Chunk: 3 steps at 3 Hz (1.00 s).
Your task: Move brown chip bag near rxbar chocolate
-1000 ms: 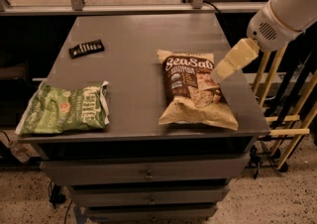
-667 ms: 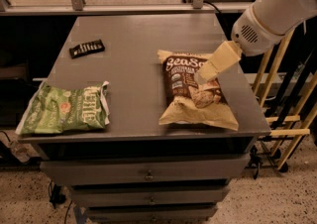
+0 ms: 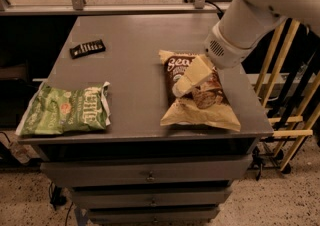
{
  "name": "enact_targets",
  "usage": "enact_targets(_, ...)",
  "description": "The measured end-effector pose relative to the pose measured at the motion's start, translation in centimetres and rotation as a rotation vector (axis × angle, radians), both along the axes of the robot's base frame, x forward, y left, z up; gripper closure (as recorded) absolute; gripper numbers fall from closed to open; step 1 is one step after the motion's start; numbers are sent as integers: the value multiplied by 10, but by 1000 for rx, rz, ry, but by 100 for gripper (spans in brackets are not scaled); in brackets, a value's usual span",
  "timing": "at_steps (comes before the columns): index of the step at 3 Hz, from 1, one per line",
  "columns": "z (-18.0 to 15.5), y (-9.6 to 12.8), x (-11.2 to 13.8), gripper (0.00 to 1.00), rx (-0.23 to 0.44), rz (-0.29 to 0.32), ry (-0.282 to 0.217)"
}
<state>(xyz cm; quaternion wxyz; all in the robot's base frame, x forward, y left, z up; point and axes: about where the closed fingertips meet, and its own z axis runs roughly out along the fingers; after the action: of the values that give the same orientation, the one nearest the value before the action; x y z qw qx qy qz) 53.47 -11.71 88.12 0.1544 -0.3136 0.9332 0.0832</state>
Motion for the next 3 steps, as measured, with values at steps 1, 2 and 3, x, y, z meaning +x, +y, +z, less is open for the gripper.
enact_targets(1,-16,7,16,2,-34,-33,9)
enact_targets(2,-21,12,23,25,-49,-45,5)
enact_targets(3,-17,12,25,47,-57,-49,-8)
